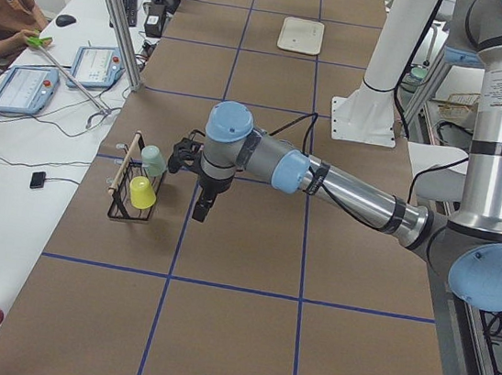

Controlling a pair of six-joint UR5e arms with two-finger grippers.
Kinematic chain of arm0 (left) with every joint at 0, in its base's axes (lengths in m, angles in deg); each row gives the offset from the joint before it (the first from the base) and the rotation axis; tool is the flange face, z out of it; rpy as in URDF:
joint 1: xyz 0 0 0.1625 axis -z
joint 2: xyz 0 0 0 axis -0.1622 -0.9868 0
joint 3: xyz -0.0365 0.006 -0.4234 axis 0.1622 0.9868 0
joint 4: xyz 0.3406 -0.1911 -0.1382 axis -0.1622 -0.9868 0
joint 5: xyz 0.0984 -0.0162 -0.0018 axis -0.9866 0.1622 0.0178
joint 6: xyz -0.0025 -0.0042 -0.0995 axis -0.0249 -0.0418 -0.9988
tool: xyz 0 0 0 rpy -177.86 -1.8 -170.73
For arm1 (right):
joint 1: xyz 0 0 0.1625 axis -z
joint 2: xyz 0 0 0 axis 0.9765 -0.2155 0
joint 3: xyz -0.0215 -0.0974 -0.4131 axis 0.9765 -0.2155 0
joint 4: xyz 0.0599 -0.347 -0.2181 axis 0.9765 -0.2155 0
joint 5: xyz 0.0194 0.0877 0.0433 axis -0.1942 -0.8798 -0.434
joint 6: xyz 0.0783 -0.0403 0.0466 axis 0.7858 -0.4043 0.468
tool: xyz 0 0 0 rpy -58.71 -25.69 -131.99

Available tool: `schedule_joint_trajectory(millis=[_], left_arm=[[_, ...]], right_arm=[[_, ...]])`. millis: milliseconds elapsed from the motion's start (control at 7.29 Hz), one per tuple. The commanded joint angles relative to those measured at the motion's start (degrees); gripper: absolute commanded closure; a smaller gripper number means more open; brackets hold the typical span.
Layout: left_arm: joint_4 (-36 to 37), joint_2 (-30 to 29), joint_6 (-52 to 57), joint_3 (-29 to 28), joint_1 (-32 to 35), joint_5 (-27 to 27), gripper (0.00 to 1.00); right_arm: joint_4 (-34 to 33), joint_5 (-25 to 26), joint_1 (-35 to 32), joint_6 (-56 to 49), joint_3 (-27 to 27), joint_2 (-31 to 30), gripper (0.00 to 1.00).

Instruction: Left arm grabs green cup and hands to right arm on tray

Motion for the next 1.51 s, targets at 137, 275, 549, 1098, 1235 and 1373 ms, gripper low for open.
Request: schedule_joint_trajectory(millis=[137, 275, 549, 1098, 1235, 1373], left_arm=[[0.3, 0.6, 0.0, -0.4, 0.1, 0.0, 0.0], [0.3, 0.6, 0.0, -0.3, 0.1, 0.1, 0.0], [0.0, 0.3, 0.1, -0.5, -0.2, 0.0, 0.0], [-0.5, -1.7, -11.6, -4.2, -2.3, 2.3, 0.0], [0.3, -6.2, -15.8, -3.6, -4.6, 1.7, 0.0], [0.6, -9.8, -20.1, -4.4, -7.5, 1.3, 0.0]], right_arm=[[-0.1, 0.0, 0.0, 0.0, 0.1, 0.1, 0.0], [-0.1, -0.1, 0.0, 0.0, 0.1, 0.1, 0.0], [-0.1, -0.1, 0.0, 0.0, -0.1, -0.1, 0.0], [0.1, -0.2, 0.6, 0.0, -0.3, 0.0, 0.0], [0.1, -0.6, 1.2, 0.2, -0.8, 0.0, 0.0], [0.1, -0.5, 1.4, 0.2, -1.3, 0.1, 0.0]])
